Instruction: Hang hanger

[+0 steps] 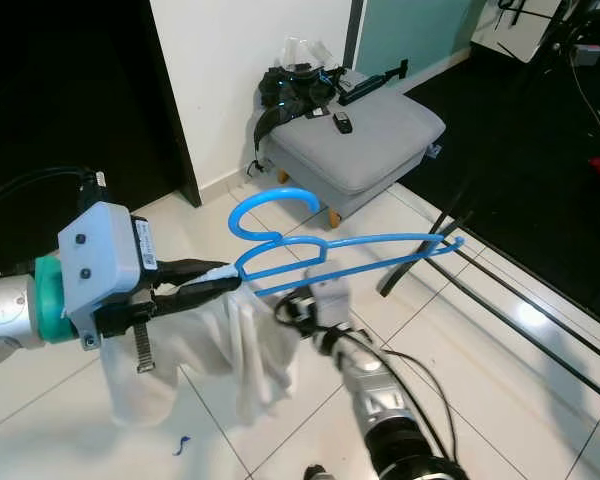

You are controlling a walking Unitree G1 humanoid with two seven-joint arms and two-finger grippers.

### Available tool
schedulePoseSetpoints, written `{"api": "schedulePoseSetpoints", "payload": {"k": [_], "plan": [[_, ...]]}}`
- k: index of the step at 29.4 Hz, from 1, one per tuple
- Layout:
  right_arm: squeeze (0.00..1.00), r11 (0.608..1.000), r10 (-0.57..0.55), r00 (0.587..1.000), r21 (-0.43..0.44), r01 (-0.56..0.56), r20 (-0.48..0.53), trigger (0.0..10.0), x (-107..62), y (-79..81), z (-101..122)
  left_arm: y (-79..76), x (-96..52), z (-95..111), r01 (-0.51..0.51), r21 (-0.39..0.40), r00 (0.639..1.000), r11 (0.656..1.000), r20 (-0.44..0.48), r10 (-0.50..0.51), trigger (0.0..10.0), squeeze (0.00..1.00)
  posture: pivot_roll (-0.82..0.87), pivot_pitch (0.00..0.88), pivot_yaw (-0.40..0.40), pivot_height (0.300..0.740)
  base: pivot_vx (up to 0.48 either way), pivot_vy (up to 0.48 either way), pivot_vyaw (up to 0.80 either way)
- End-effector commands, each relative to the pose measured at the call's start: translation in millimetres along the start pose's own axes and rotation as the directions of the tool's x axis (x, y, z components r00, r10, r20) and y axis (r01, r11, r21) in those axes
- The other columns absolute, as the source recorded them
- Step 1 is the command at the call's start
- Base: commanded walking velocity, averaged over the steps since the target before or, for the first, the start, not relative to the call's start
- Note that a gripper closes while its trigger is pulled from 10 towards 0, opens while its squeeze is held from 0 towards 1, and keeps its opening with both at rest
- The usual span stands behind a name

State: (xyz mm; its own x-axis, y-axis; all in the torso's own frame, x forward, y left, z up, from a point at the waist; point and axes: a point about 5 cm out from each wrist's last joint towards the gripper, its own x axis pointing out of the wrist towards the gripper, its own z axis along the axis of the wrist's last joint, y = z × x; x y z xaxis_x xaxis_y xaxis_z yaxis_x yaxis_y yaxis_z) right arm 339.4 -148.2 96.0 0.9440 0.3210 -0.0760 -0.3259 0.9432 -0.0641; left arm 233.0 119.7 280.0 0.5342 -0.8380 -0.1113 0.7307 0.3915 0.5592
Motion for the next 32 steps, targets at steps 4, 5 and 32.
{"api": "schedulePoseSetpoints", "payload": {"k": [4,5,32], "plan": [[0.0,0.989,-0.143,0.99,0.04,0.142,0.014,10.0,-20.0,-38.3,-6,8.0,-1.0,-13,-0.075,0.039,0.992,0.996,-0.098,0.079,10.0,0.0,-0.02,0.133,0.099,0.74,0.0,0.0,0.0],[0.0,0.986,-0.162,0.987,0.037,0.161,0.019,10.0,-24.6,-46.0,-6,10.1,-1.1,-16,-0.091,0.042,0.989,0.995,-0.115,0.095,10.0,0.0,-0.02,0.134,0.1,0.74,0.0,0.0,0.0],[0.0,0.98,-0.174,0.976,0.124,0.158,0.13,10.0,-22.9,-63.9,22,-0.4,-7.4,-28,0.03,-0.014,0.985,0.999,-0.17,-0.032,10.0,0.0,-0.03,0.124,0.098,0.74,0.0,0.0,0.0]]}}
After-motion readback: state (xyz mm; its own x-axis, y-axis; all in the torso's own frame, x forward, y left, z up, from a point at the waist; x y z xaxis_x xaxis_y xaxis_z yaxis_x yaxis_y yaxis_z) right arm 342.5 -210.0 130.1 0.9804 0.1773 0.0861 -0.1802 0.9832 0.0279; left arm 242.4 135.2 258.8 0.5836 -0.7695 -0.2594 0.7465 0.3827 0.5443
